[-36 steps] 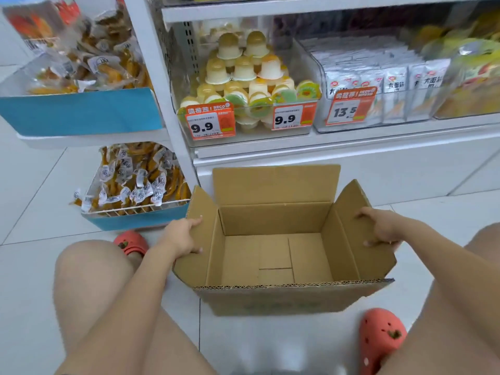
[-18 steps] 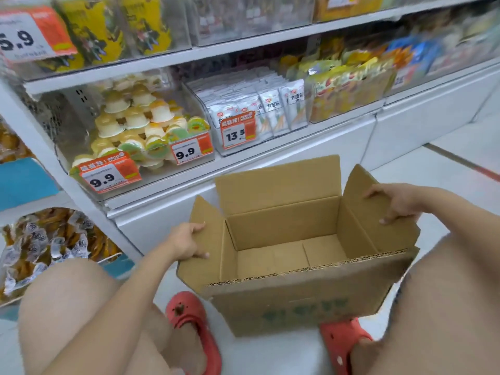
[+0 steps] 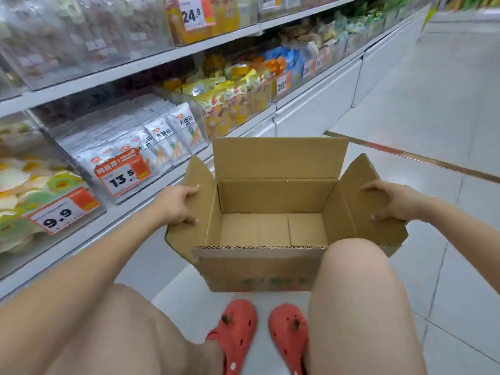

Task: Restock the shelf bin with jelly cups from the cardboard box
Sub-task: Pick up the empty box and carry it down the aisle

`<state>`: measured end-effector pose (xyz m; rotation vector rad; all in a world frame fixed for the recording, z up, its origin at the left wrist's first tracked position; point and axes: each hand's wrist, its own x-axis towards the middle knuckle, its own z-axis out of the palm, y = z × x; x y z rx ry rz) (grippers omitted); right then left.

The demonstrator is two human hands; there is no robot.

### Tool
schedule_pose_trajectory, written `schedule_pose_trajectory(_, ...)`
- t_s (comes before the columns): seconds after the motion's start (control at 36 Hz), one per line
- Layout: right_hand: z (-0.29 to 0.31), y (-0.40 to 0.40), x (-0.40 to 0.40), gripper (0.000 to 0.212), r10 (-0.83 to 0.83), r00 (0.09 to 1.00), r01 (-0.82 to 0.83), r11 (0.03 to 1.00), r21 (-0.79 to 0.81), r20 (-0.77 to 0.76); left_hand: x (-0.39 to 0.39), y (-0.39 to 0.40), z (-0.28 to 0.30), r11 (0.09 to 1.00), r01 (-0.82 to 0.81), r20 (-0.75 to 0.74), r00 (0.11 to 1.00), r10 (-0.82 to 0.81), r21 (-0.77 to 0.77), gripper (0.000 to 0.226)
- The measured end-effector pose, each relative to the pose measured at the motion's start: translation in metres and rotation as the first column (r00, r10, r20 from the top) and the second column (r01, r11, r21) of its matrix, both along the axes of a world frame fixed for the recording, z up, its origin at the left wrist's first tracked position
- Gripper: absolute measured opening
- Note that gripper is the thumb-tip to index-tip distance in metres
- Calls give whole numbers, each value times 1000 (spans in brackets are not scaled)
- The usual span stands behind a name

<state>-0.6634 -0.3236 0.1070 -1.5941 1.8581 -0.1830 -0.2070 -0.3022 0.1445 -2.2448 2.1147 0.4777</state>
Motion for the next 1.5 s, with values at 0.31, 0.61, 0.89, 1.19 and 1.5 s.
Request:
schedule_pose_trajectory(0.31,0,31,-60,69,-150,975,164,983,-77,163,-47,-55,13,990,124,8,992,-124,-62,94)
schedule_pose_trajectory(0.61,-47,22,-96,65,-290,951,299,951,-77,105,-104,-123,-31,983,165,-191,965,-178,-84,83)
schedule_pose_trajectory(0.89,-124,-76,-138,65,-423,892,423,906,32,159,-149,-292,-106,965,263,-190,948,-255,18,85)
schedule_pose_trajectory(1.19,-6,-106,-143,68,-538,823,529,843,97,185,-179,-346,-1,962,253,-217,950,-226,101,80)
schedule_pose_trajectory(1.5,271,-59,-149,68,-600,792,575,795,193,112,-210,-344,263,902,379,-141,924,-356,206,89)
